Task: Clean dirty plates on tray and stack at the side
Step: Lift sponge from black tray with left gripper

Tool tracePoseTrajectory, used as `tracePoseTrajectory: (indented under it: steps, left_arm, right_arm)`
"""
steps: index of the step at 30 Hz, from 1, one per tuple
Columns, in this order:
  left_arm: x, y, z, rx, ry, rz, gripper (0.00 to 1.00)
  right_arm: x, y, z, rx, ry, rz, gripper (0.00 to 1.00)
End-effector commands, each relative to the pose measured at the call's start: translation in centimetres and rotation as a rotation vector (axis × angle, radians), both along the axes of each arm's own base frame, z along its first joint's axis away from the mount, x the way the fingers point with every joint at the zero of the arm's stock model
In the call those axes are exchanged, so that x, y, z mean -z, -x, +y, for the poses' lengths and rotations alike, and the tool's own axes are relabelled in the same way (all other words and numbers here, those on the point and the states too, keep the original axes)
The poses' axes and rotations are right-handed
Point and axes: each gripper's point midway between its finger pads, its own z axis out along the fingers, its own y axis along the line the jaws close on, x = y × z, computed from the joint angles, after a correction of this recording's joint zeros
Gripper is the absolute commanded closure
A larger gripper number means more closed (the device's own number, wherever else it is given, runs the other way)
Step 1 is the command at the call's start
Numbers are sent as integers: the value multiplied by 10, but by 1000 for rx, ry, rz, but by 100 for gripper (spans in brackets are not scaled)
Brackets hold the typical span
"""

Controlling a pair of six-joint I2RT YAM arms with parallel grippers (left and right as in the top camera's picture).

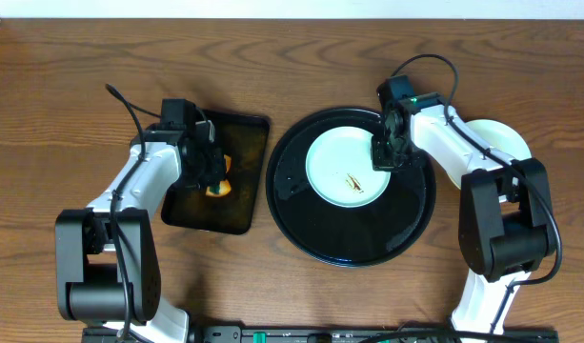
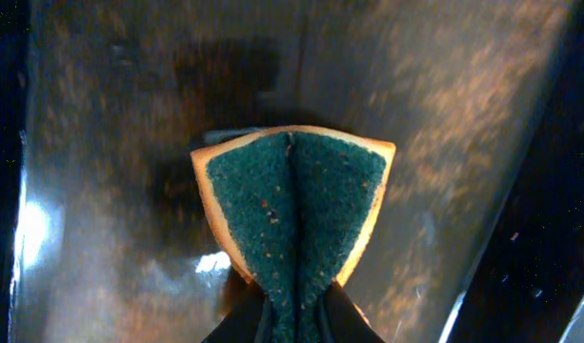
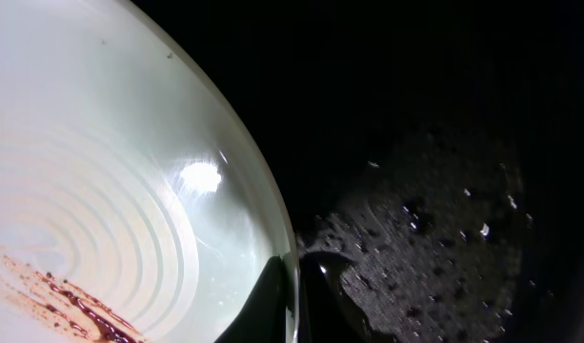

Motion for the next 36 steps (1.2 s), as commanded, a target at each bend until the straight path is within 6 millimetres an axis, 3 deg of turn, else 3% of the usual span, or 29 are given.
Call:
tracePoseTrajectory:
  steps: [1,5,9,13,15,17,21,24,29,30,31,36]
  left_arm:
    - [0,-8,-2,26,8,-38,86]
    - [3,-15,-2,25,8,-56,86]
    - [21,-5,-4,26,9,15,86]
    - [40,26,-3,25,9,171,92]
    - [40,54,-7,28,32,286,92]
    - [37,63,-12,53,62,315,92]
    - [33,54,-10,66,57,270,93]
    - [32,36,-11,53,56,195,84]
    - [33,9,1,-110,12,118,83]
    - [33,7,1,-136,12,115,84]
    - [33,6,1,-144,17,115,92]
    - [27,19,-15,-42,91,145,92]
  right_arm:
    - [-5,1,-15,22,74,-15,99]
    - [-5,3,-15,22,75,-8,99]
    - [-5,4,-14,21,69,-2,99]
    - [-5,4,-14,21,70,-2,99]
    - [-5,5,-14,18,71,-1,99]
    - [-5,4,-14,13,71,-1,99]
    - [-5,4,-14,14,70,-2,99]
    - [-5,5,-14,14,71,-1,99]
    - [-5,5,-14,13,71,1,99]
    - [-5,5,-14,13,71,1,99]
    - [-5,5,-14,14,71,1,99]
    - [-5,5,-14,13,71,1,99]
